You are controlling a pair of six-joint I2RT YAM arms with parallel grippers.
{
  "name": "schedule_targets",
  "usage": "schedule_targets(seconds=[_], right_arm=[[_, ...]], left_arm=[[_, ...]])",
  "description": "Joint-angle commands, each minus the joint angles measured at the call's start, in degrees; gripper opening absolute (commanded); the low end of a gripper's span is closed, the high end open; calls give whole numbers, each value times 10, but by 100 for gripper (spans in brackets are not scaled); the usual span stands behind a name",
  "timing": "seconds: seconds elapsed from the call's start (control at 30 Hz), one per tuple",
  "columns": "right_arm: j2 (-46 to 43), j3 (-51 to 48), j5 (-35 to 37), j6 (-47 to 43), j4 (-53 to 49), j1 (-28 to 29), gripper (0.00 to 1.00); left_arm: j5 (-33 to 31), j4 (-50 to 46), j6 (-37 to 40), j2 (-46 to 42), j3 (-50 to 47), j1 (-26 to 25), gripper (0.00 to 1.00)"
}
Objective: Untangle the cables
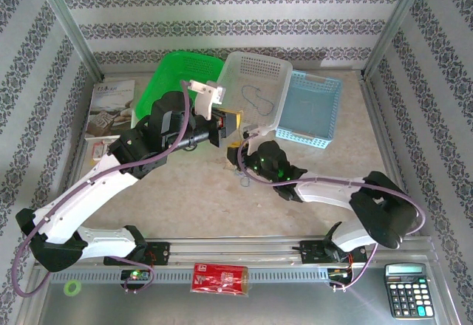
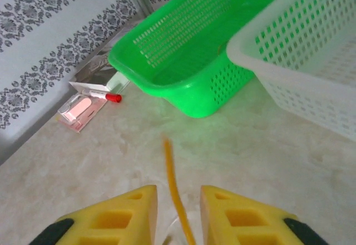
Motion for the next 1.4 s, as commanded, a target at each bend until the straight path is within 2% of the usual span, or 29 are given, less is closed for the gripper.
schedule_targets(seconds=[0.0,0.3,0.5,0.8,1.0,1.1,1.13,1.37], right_arm=[[27,-36,24,28,80,1,26],[67,-108,43,69,140,1,33],[39,-123,30,74,139,1,53],[-110,-111,13,69,-1,-6,67],[-184,-86,-31,89,-122,-52,77],[-213,-78,-48,98,-167,-76,95],[-223,-78,-51,102,-178,-84,98],[-321,-84,17,127,-271,-103,98]], left_arm=[[1,26,-7,-16,29,8,0],[-12,19,10,-14,61,35,0],[-18,10,28,-9,68,78,0],[-39,8,69,16,64,176,0],[-31,49,72,58,45,266,0],[-20,69,73,93,46,310,0],[-14,79,72,106,47,324,0],[-23,116,97,198,74,372,0]])
